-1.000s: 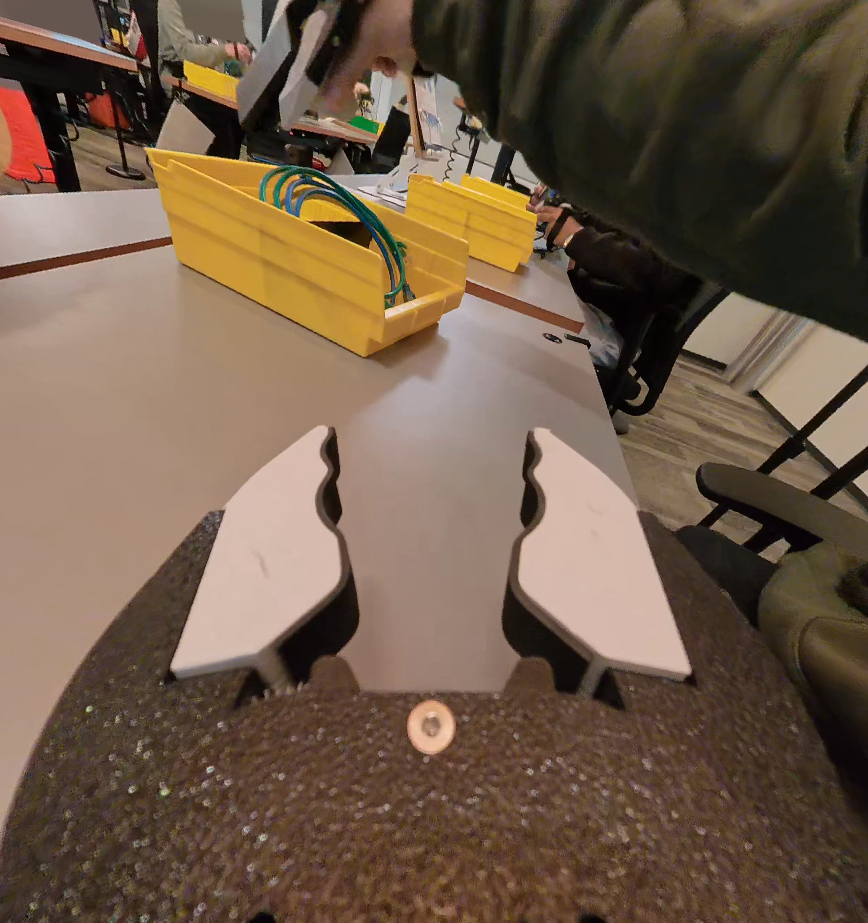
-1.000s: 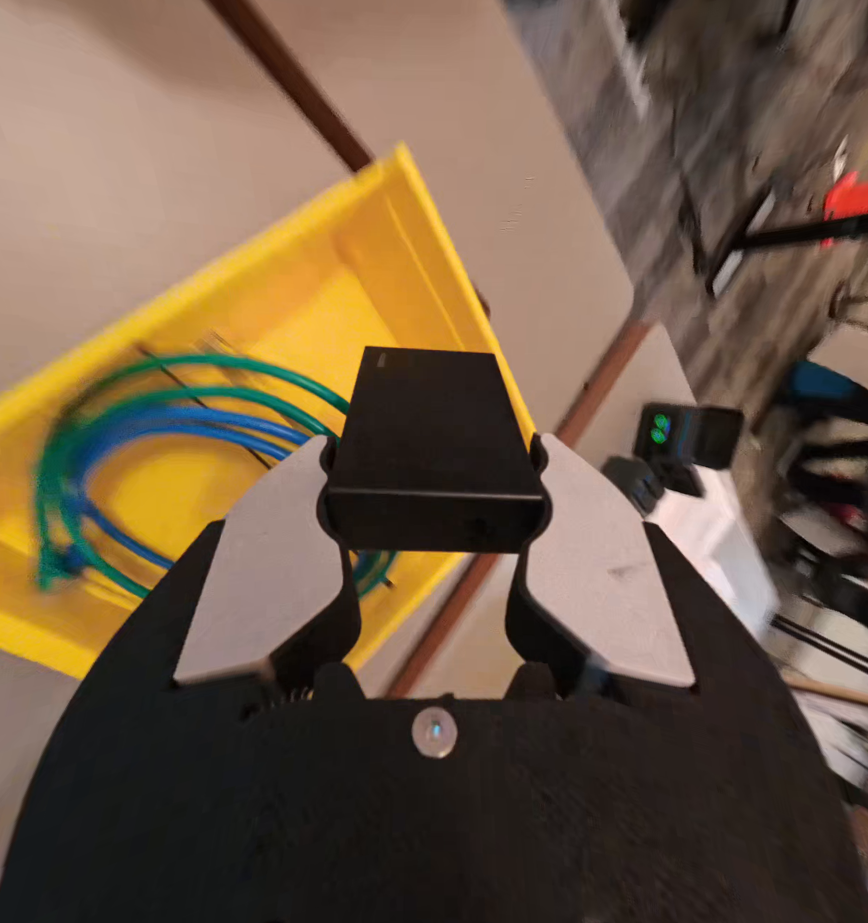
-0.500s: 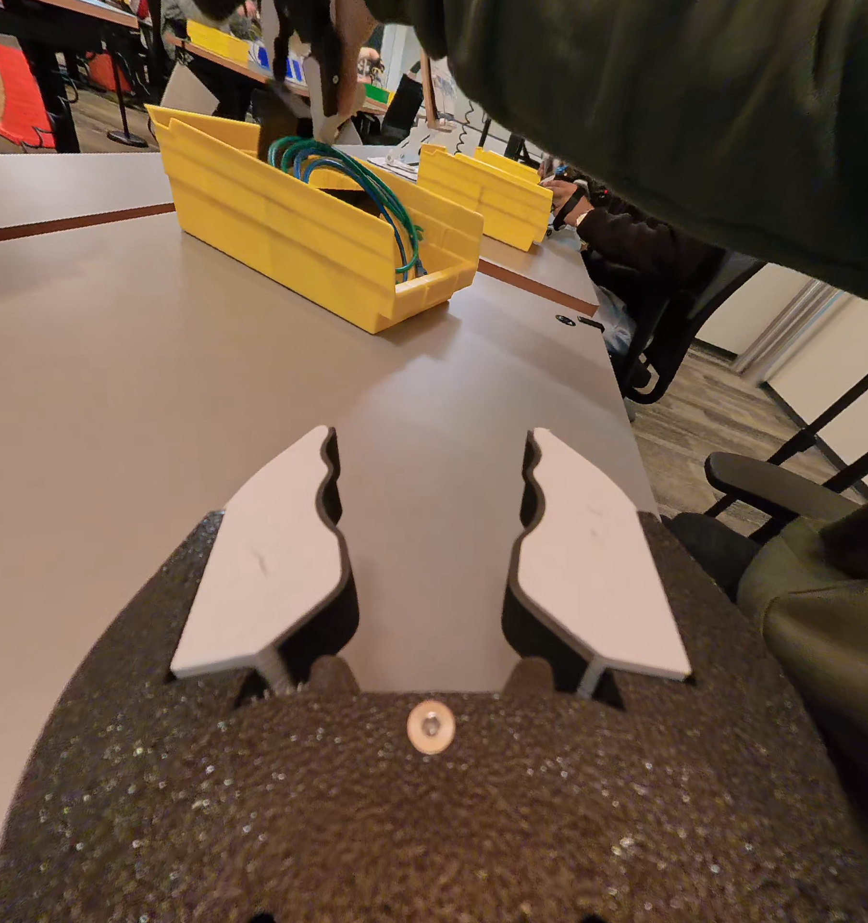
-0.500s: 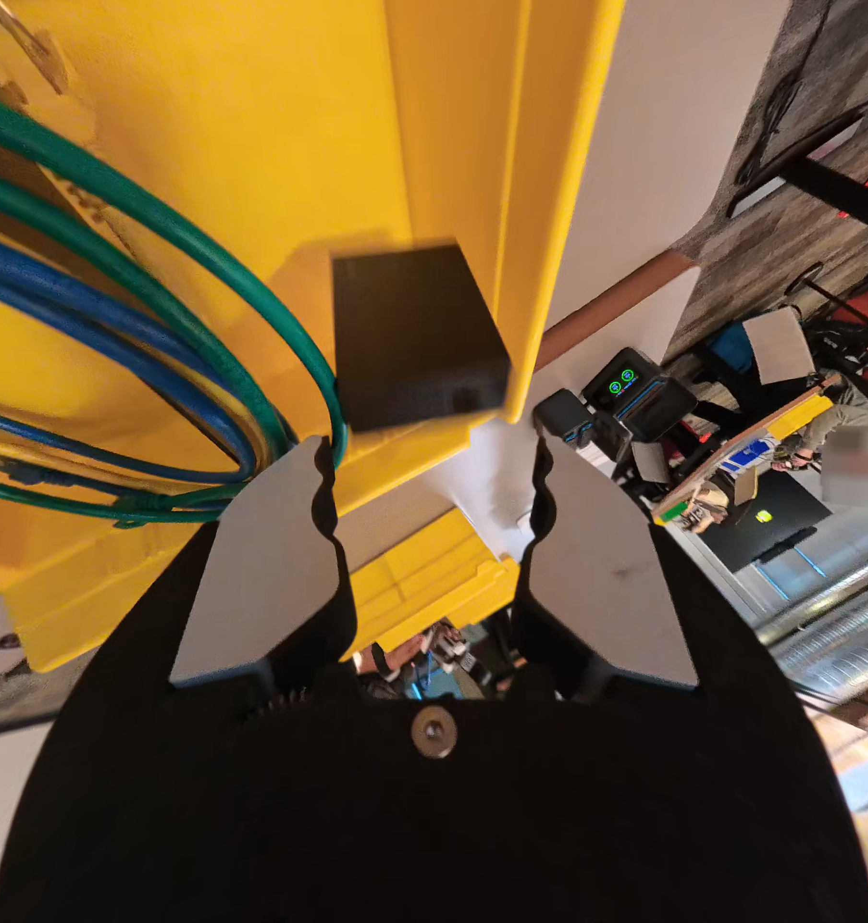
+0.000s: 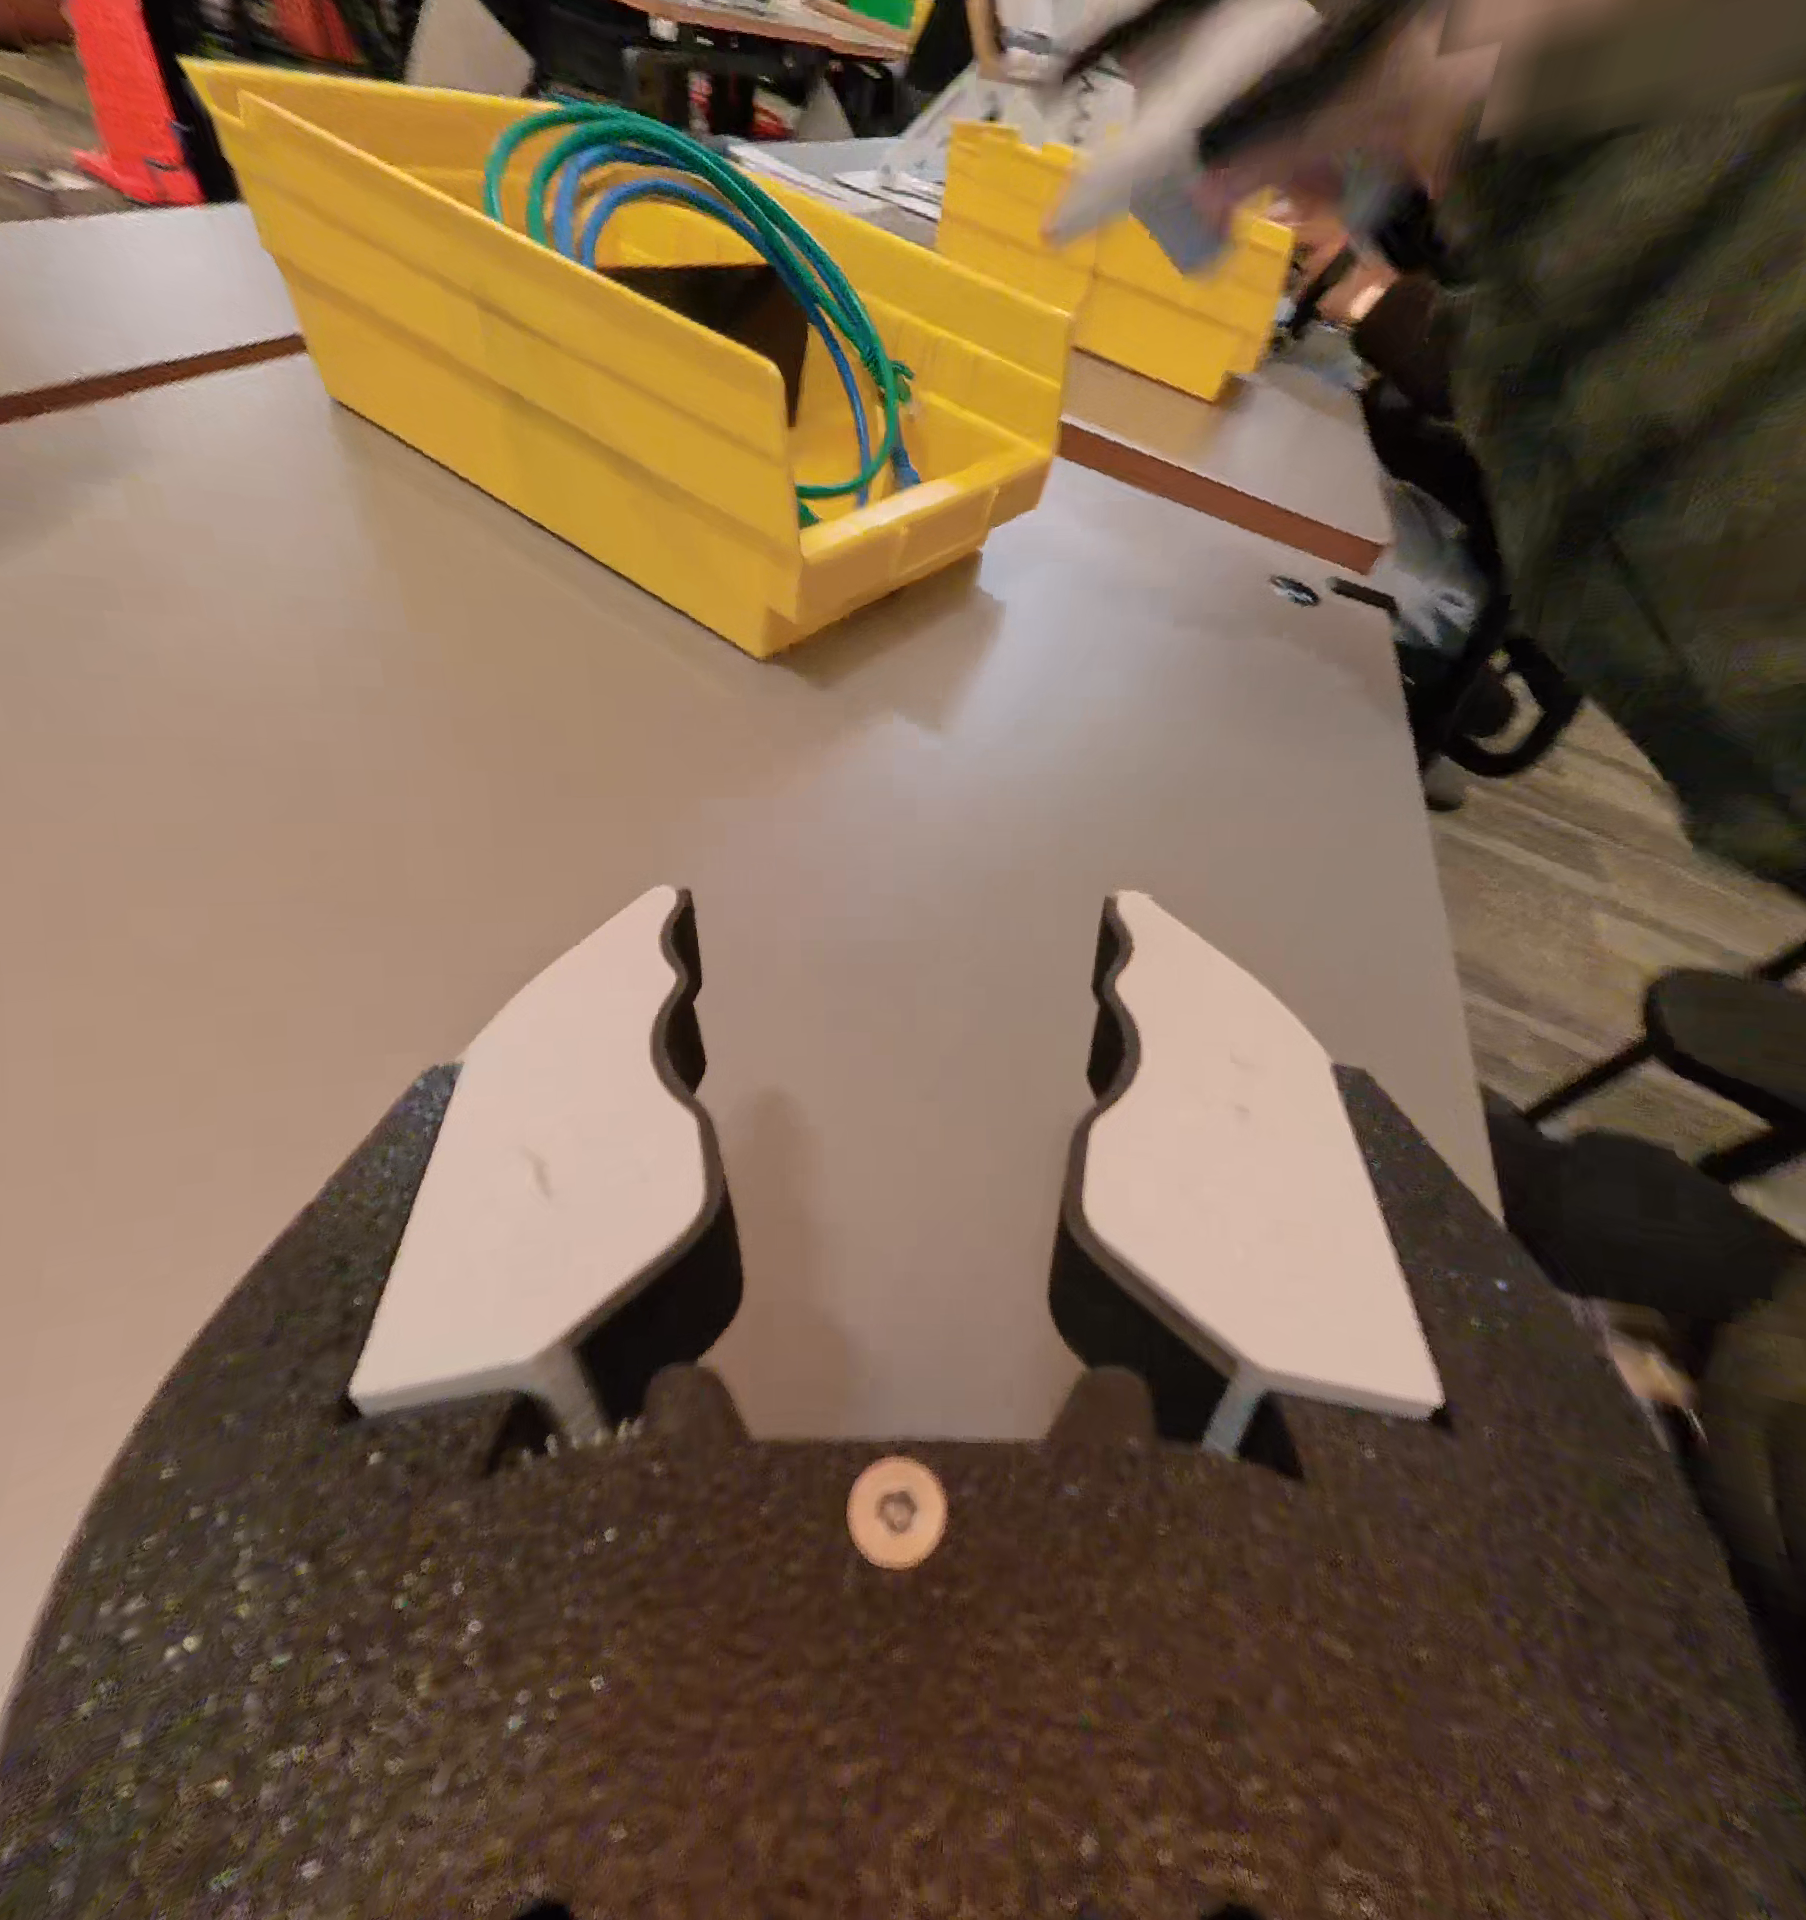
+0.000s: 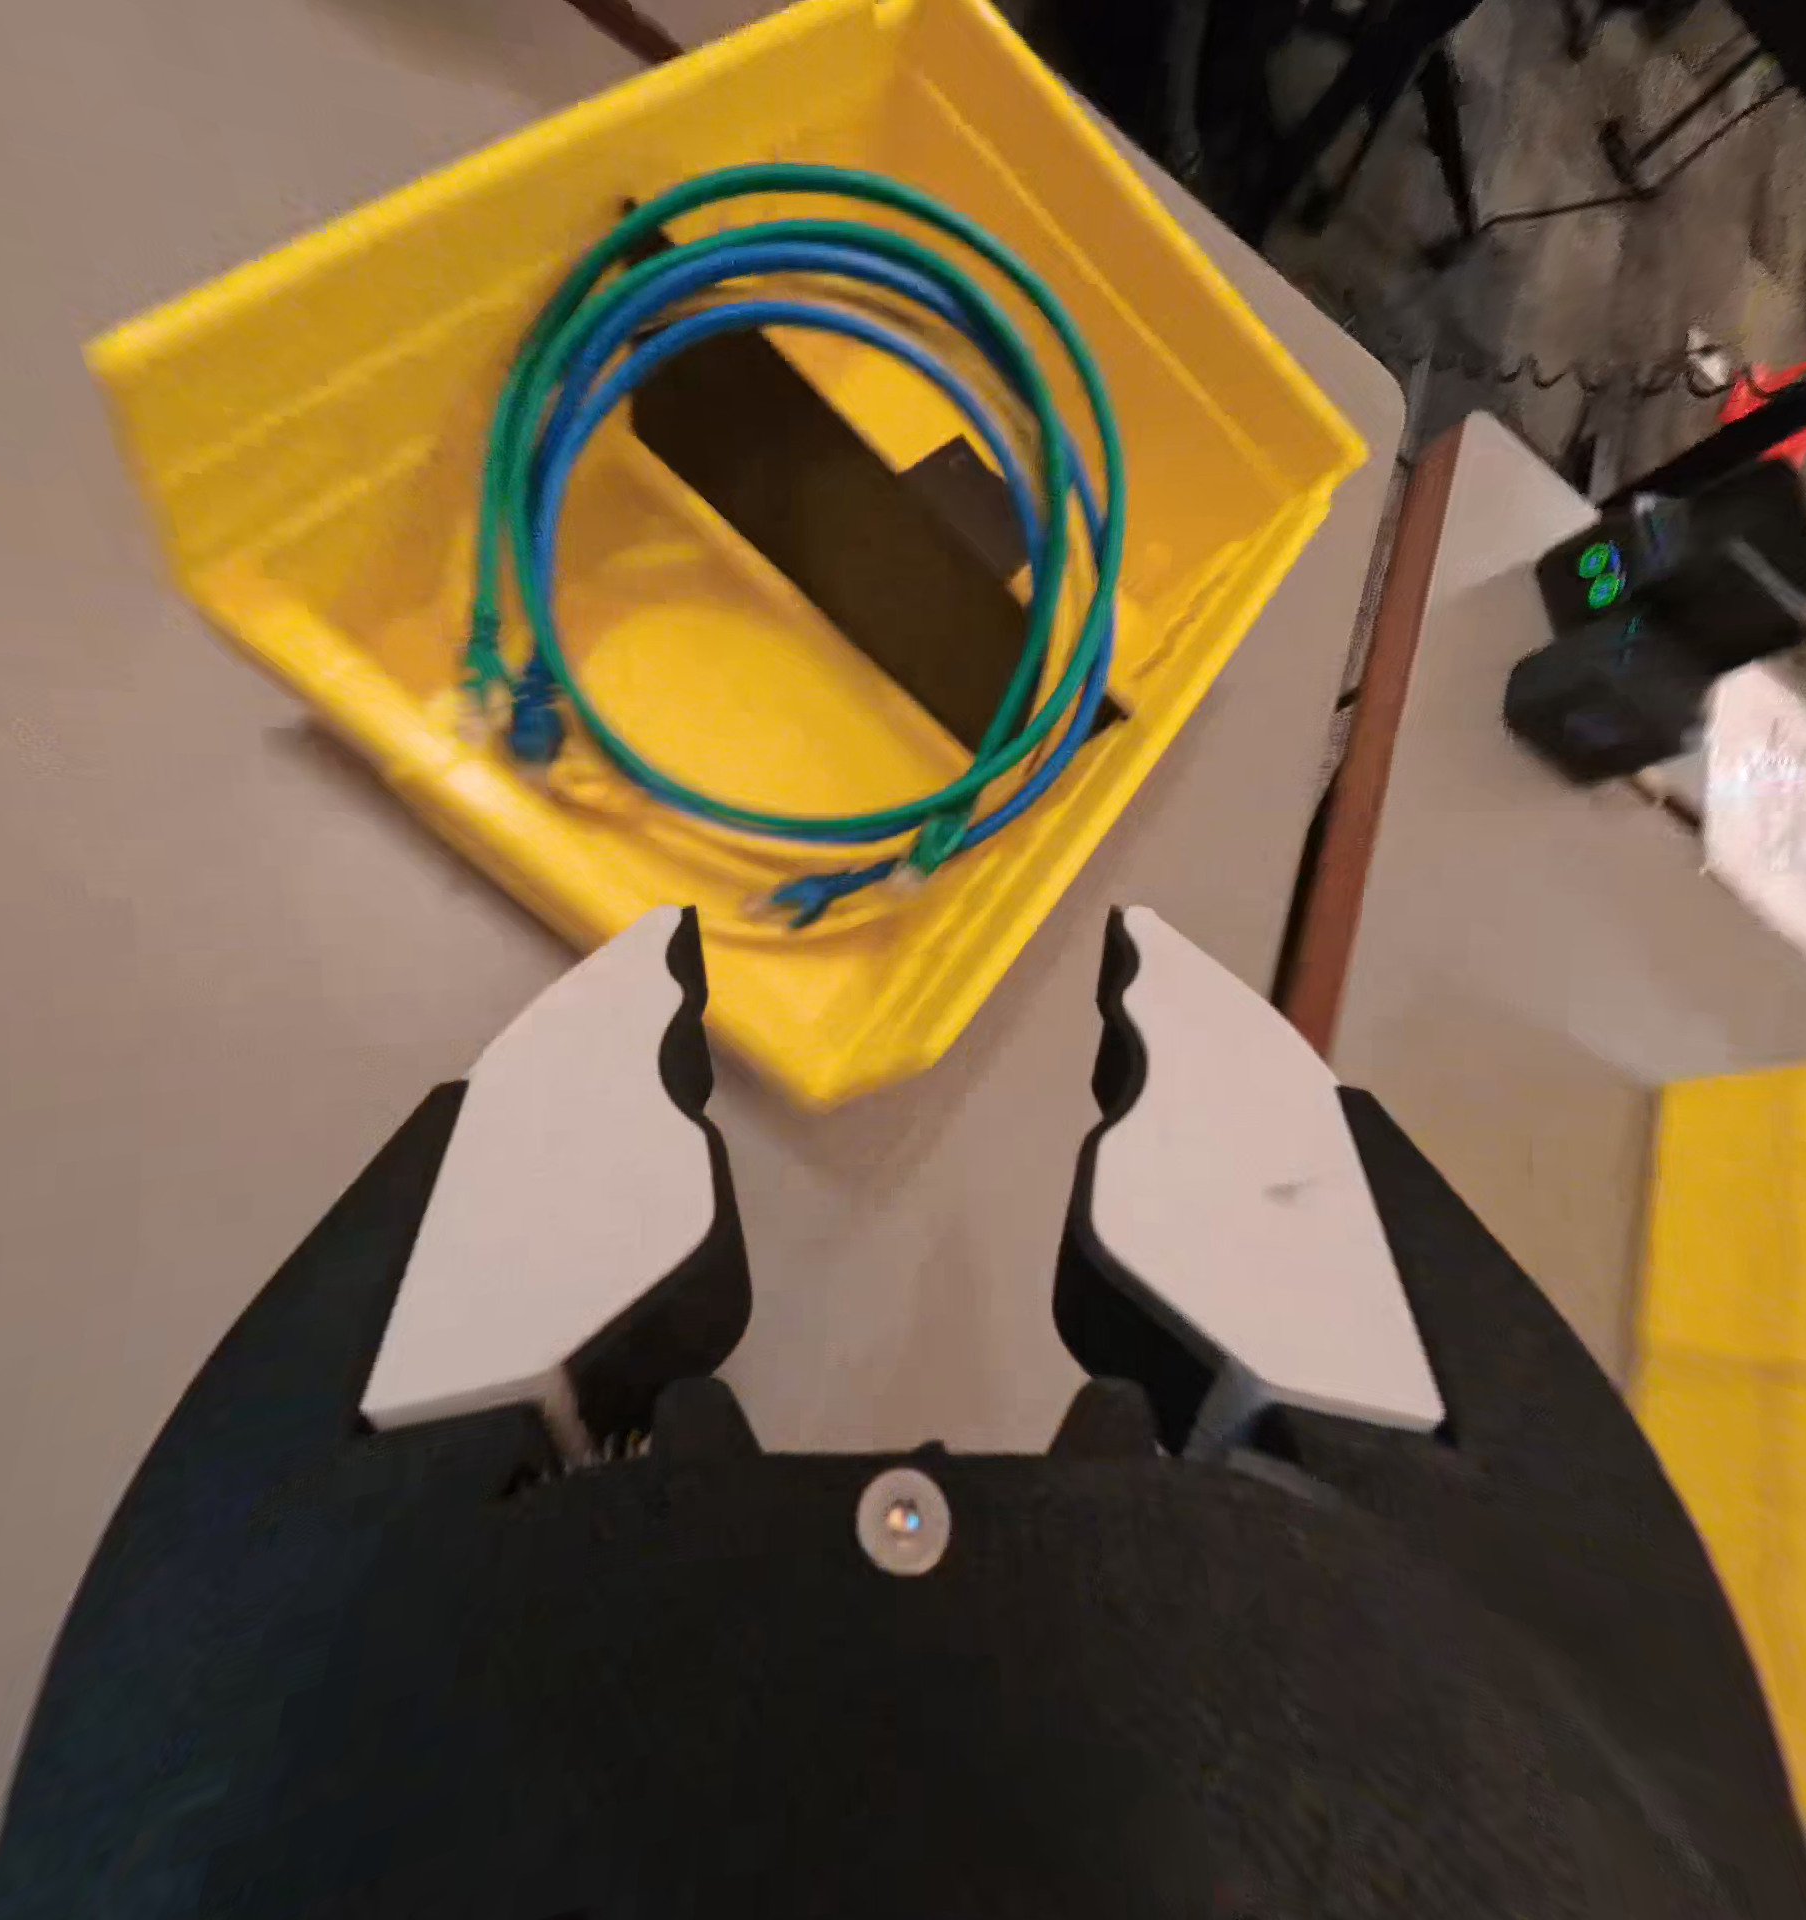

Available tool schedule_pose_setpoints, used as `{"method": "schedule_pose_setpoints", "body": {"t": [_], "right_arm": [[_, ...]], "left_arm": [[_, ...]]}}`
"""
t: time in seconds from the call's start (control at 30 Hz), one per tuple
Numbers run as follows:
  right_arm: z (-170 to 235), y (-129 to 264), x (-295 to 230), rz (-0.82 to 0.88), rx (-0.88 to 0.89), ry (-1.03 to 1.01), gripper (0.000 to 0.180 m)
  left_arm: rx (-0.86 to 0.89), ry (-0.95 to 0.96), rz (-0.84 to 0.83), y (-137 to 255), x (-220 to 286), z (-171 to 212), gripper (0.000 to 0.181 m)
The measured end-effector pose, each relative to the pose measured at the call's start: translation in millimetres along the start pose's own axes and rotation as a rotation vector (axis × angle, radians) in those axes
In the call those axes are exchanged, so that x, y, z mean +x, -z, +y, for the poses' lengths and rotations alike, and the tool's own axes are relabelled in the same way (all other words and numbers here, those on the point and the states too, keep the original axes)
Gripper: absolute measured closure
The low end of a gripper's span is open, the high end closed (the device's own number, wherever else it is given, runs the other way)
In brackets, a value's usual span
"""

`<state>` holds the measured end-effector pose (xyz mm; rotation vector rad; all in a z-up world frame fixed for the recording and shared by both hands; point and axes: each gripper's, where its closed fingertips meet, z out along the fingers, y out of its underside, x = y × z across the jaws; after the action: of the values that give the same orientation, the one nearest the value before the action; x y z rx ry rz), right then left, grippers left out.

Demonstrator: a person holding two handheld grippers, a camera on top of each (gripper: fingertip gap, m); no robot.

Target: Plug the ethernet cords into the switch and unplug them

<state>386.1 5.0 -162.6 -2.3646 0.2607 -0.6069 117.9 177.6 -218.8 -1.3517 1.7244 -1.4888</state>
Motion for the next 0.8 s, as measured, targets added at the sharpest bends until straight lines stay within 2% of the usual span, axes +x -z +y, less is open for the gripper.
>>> {"method": "schedule_pose_setpoints", "body": {"t": [0.1,0.23,0.33,0.43,0.53,0.6,0.67,0.8], "right_arm": [[41,25,-41,0.025,0.138,-0.184,0.109],[68,38,-76,0.004,0.268,-0.394,0.107],[79,40,-84,0.006,0.276,-0.447,0.105],[75,53,-79,0.017,0.294,-0.404,0.101],[73,59,-76,-0.005,0.332,-0.418,0.102],[74,61,-74,-0.028,0.341,-0.447,0.103],[72,65,-69,-0.023,0.374,-0.473,0.105],[65,74,-66,-0.054,0.434,-0.501,0.112]], "left_arm": [[0.013,0.019,-0.083,-47,1,-27,0.11],[-0.141,-0.002,-0.259,-117,-16,-51,0.11],[-0.262,-0.039,-0.412,-159,-46,-67,0.11],[-0.387,-0.001,-0.487,-195,-74,-68,0.11],[-0.553,-0.017,-0.574,-210,-102,-53,0.121],[-0.574,0.001,-0.599,-213,-111,-53,0.157],[-0.538,0.056,-0.625,-207,-119,-55,0.172],[-0.535,0.025,-0.59,-179,-121,-50,0.175]]}}
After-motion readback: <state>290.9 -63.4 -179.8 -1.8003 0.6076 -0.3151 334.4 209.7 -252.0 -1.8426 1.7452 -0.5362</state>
